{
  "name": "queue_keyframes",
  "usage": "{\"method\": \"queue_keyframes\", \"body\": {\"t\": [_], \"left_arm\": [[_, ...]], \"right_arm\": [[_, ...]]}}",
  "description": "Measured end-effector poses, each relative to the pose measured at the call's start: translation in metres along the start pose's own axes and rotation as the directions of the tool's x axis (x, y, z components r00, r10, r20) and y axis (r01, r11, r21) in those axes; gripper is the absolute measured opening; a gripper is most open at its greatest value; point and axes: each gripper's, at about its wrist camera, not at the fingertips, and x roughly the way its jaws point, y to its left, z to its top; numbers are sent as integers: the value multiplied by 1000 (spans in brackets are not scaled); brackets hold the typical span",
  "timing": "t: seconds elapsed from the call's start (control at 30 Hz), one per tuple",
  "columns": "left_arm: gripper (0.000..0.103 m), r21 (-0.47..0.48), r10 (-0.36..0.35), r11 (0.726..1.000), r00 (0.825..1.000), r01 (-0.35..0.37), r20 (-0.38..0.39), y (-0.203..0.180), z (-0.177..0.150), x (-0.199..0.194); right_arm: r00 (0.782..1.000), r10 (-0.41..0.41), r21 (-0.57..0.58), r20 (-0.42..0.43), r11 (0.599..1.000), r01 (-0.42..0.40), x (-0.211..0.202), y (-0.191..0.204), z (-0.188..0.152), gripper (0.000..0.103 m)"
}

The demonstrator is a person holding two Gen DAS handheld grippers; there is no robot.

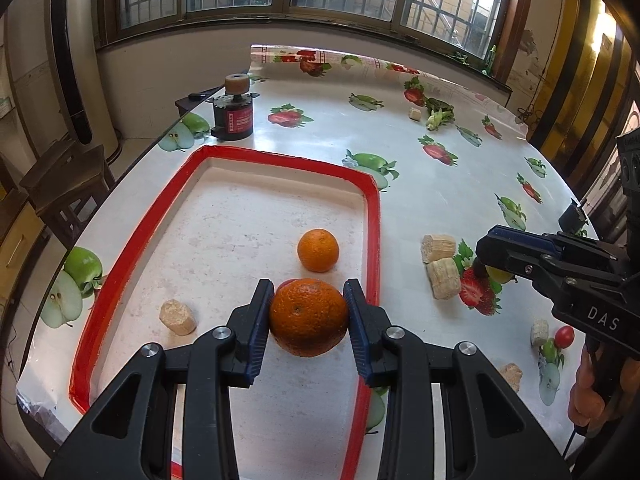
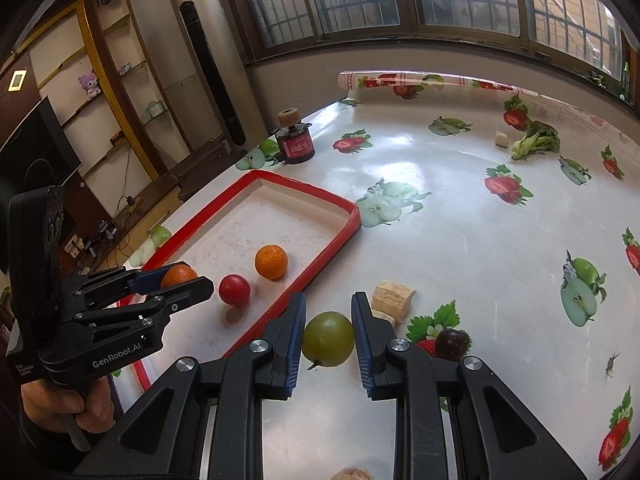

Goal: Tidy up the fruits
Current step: 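Carry the orange and green grape into the red tray and open both grippers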

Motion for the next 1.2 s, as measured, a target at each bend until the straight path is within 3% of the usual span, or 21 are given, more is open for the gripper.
{"method": "queue_keyframes", "body": {"t": [0.87, 1.03, 1.2], "left_arm": [[33, -84, 81, 993, 997, -80, 6, 66, 42, 16], [33, -107, 93, 990, 996, -94, -19, 77, 54, 35], [33, -109, 95, 989, 993, -102, -69, 79, 48, 57]], "right_arm": [[997, 73, 5, -15, 997, -73, 65, 27, 67, 24], [996, 79, 14, -28, 997, -79, 89, 31, 82, 24], [994, 72, 8, -80, 997, -72, 118, 34, 77, 24]]}}
